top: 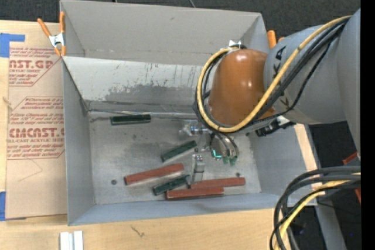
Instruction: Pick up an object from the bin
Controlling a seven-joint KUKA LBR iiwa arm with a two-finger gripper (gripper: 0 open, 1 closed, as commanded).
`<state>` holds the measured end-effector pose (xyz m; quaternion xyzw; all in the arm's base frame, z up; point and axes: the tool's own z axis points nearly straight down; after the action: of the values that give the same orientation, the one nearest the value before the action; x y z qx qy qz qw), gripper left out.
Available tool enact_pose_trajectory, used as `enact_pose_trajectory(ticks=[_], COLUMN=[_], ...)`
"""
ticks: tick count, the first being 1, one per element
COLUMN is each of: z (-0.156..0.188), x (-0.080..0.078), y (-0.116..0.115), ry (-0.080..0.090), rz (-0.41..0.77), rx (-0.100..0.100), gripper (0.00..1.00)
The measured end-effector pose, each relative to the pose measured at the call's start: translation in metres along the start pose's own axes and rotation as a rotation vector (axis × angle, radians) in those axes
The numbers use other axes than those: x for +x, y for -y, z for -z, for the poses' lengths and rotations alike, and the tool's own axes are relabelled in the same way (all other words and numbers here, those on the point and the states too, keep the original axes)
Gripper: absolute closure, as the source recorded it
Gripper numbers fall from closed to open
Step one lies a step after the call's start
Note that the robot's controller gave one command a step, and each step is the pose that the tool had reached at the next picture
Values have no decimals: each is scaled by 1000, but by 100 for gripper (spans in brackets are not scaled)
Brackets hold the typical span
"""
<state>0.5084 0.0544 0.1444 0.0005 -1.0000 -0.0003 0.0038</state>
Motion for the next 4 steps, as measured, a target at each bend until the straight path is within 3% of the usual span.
enact_pose_trajectory(ticks=[1,2,3,4], z=[4,-15,-59,-71], x=[-2,-25,-21,-17], y=[0,-9,-4,-14], ry=[7,15,9,7], rz=[0,96,222,95], rx=[0,1,1,-1], gripper=[0,0,0,100])
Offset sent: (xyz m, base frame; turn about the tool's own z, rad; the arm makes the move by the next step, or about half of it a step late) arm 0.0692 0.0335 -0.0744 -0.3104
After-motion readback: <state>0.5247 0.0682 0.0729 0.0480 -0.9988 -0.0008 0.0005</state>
